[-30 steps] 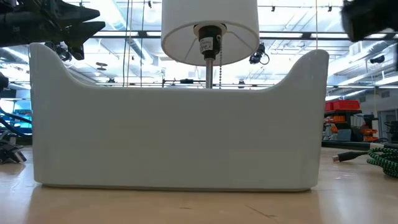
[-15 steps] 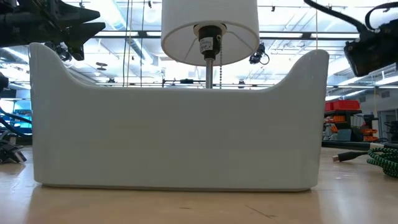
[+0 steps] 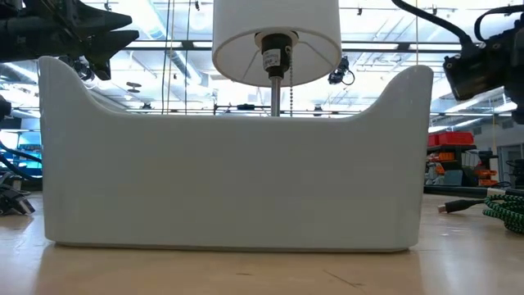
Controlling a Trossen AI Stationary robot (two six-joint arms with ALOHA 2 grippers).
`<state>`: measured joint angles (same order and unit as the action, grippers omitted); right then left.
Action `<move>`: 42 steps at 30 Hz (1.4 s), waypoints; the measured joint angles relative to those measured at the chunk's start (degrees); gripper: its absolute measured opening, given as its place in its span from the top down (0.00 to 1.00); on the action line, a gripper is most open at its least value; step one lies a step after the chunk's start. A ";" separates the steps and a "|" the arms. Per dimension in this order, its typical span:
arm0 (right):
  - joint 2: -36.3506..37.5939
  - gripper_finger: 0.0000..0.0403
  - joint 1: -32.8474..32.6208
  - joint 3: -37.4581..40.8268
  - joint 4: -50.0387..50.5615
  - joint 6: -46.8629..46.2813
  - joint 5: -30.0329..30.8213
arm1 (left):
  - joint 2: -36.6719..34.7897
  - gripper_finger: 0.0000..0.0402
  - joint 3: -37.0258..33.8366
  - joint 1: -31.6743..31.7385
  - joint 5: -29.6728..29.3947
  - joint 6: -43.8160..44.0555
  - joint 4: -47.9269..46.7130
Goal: Pick & Place USB Port
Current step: Put the black charger cable into the white bin
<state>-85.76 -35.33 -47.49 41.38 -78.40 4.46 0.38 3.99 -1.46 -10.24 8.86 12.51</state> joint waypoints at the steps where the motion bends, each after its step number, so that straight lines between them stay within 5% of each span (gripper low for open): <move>1: 0.00 0.73 0.00 0.14 -0.01 0.02 0.11 | 0.00 0.64 0.00 0.00 0.02 0.00 0.00; 10: -0.02 0.62 0.00 3.75 -3.52 -0.50 1.10 | 0.00 0.64 0.00 -0.01 0.02 0.00 0.00; 20: 0.26 0.63 -0.02 9.41 -13.82 -0.57 1.46 | 0.00 0.64 0.00 -0.01 0.02 0.02 0.00; 24: 0.26 0.70 -0.02 10.39 -14.07 -0.75 1.28 | 0.00 0.64 0.00 0.01 0.00 0.01 0.00; 30: 0.26 0.96 0.00 10.41 -13.86 0.46 1.18 | 0.00 0.64 0.00 0.00 0.01 0.02 0.01; 42: 4.11 0.97 1.89 -0.64 -3.05 9.49 2.02 | 0.00 0.64 0.00 -0.01 0.00 0.02 -0.01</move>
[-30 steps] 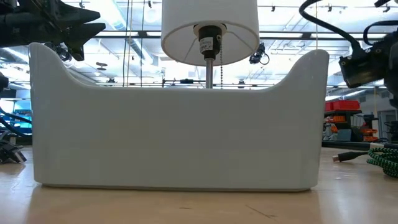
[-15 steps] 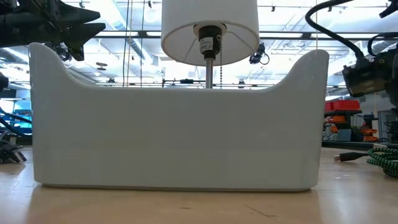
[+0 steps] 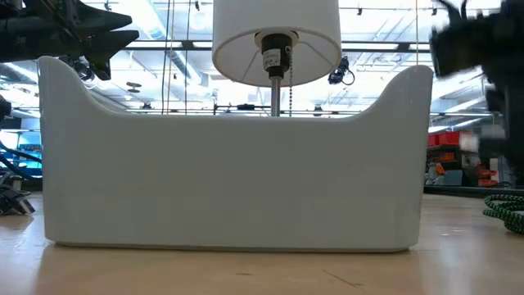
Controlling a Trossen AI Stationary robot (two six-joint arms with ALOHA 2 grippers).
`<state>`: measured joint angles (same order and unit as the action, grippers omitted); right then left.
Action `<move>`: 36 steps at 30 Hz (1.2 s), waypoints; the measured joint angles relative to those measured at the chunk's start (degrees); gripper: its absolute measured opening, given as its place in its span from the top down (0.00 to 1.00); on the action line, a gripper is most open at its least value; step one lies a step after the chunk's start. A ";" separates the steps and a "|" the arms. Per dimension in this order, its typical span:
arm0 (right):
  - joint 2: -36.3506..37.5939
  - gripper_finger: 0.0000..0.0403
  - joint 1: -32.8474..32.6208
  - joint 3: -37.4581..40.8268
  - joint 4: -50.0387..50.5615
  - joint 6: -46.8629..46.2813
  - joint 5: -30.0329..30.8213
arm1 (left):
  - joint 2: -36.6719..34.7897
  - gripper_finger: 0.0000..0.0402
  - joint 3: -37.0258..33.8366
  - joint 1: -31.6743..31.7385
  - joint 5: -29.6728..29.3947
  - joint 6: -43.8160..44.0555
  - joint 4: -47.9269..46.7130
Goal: Pick & Place USB Port
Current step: Put the black charger cable into the white bin
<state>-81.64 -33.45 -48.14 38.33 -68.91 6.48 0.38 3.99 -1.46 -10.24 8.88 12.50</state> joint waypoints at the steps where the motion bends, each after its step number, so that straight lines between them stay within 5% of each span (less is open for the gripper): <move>1: 0.46 0.97 -0.01 -1.70 1.35 0.80 0.92 | 0.00 0.64 0.00 0.00 0.00 -0.01 0.01; 12: 1.28 0.97 -2.65 -17.29 -2.39 14.37 6.78 | 0.00 0.64 0.00 0.00 0.00 -0.02 -0.42; 22: -6.09 0.98 -2.78 -17.77 -20.97 23.55 7.51 | 0.00 0.64 0.00 0.00 -0.08 -0.02 -0.45; 36: -16.08 0.98 0.68 -17.77 -30.78 31.87 8.87 | 0.00 0.64 0.00 0.01 -0.20 -0.02 -0.77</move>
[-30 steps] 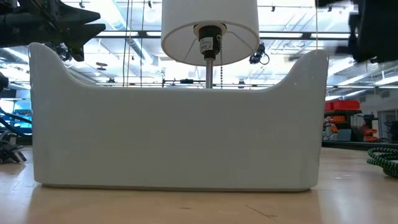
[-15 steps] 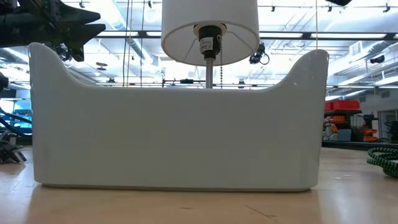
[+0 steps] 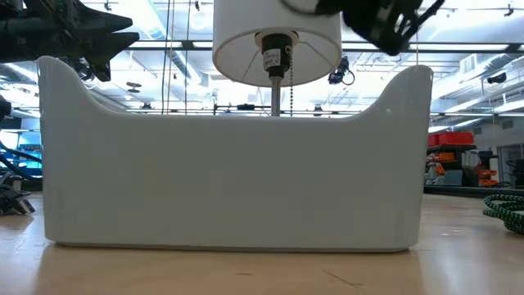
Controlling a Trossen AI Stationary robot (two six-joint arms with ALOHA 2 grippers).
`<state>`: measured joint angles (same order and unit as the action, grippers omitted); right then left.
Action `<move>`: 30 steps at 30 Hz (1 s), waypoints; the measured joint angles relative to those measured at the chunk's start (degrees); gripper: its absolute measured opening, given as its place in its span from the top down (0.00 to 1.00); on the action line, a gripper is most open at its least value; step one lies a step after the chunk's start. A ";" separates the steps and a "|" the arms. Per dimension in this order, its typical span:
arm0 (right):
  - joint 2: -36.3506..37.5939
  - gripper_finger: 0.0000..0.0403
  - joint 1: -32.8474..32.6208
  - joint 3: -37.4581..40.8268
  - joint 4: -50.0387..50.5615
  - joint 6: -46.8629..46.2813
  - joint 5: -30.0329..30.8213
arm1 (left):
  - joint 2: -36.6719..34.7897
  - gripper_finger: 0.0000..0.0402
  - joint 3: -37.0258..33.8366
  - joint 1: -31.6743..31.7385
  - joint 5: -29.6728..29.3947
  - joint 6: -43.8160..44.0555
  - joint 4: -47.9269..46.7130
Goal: Pick & Place USB Port
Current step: Put the black charger cable into the white bin
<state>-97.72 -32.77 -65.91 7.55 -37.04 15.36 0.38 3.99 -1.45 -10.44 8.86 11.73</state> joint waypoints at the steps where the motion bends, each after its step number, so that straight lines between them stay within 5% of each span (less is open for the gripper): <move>1: -0.26 0.98 0.15 0.00 -0.04 0.29 1.37 | 0.00 0.64 0.00 0.00 0.00 0.00 0.02; 24: -4.83 0.98 2.95 -0.02 -5.68 4.90 1.33 | 0.00 0.64 0.00 -0.01 0.00 -0.15 -0.07; 30: -4.82 0.85 2.97 -0.02 -6.84 4.81 -0.75 | 0.00 0.64 0.00 -0.02 0.02 -0.20 -0.13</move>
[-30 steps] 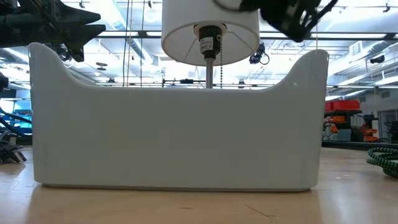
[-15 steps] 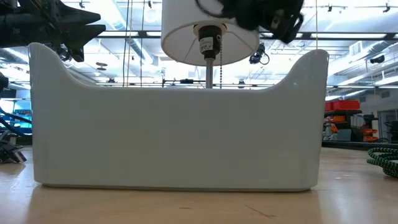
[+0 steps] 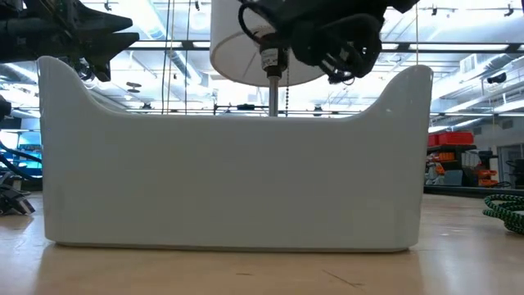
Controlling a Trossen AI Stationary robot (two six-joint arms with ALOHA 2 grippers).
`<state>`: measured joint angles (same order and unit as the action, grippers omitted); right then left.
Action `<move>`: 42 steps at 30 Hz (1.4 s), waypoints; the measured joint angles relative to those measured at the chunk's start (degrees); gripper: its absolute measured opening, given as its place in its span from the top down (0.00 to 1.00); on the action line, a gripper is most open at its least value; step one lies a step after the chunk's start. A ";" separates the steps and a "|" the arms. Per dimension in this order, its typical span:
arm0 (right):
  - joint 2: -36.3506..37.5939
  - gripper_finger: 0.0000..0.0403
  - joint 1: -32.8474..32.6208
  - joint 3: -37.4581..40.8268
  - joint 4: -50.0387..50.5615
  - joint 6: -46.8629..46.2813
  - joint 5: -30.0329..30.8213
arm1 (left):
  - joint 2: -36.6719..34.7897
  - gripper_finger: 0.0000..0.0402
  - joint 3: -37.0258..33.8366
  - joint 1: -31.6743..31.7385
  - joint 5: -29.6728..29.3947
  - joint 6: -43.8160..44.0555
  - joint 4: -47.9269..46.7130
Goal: Pick & Place USB Port
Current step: Put the black charger cable into the white bin, then put the green charger cable into the yellow bin
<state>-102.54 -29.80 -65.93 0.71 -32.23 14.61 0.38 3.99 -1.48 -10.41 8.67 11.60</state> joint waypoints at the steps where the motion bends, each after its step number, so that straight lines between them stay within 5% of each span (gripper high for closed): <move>1: 0.01 0.82 0.00 0.00 0.25 -0.06 -0.17 | 0.00 0.64 0.00 0.02 0.00 0.00 0.02; 9: 0.02 0.70 0.00 0.00 0.98 0.14 -0.11 | 0.00 0.64 0.00 0.02 0.00 0.13 0.02; 27: 1.46 0.75 0.11 0.00 13.01 -1.91 -3.72 | 0.00 0.64 0.00 0.01 0.00 0.15 0.02; 37: 7.45 0.82 -1.46 0.00 29.11 -12.14 -3.54 | 0.00 0.64 0.00 0.00 0.02 0.15 -0.28; 42: 7.80 0.84 -4.37 0.00 40.17 -25.25 -12.18 | 0.00 0.64 0.00 0.00 0.02 0.17 -0.42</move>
<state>-94.74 -34.18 -65.93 40.88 -57.48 2.43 0.38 3.99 -1.48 -10.39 8.84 11.18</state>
